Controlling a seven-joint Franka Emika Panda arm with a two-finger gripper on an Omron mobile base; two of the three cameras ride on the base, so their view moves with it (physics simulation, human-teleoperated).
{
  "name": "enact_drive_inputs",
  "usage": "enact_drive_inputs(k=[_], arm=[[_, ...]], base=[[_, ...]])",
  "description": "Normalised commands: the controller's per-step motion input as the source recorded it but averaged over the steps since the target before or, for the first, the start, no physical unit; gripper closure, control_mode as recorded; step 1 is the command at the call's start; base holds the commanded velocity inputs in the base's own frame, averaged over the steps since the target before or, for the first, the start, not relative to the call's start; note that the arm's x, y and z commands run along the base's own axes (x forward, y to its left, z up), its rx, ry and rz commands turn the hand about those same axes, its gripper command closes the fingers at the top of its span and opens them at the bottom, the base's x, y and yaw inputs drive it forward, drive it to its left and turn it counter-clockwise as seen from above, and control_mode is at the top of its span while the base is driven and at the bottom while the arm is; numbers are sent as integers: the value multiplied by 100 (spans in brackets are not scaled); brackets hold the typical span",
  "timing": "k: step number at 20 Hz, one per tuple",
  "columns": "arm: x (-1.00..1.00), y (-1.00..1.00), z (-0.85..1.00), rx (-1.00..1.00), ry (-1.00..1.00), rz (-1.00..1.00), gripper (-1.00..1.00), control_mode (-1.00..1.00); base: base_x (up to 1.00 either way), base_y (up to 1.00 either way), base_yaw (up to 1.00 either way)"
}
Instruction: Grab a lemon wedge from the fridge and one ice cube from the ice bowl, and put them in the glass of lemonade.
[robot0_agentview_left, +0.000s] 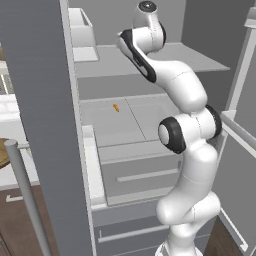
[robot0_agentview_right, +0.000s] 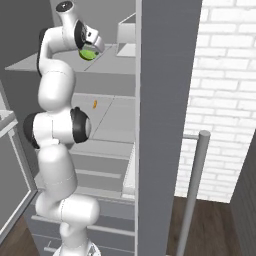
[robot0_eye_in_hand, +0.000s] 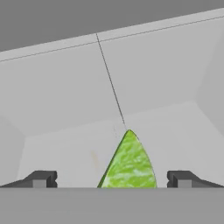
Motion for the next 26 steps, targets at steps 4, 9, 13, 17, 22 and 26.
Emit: enact_drive_inputs(k=[4, 9, 13, 17, 22, 26], arm=[[-2, 0, 0, 0, 0, 0, -100, -100], [0, 0, -17, 0, 0, 0, -100, -100], [0, 0, -50, 0, 0, 0, -100, -100], [-9, -13, -62, 0, 0, 0, -100, -100], [-18, -32, -58, 0, -3, 0, -100, -100], [-13, -9, -16, 0, 0, 0, -100, -100]], base=[[0, 0, 0], [0, 0, 0], [0, 0, 0], [0, 0, 0], [0, 0, 0], [0, 0, 0]])
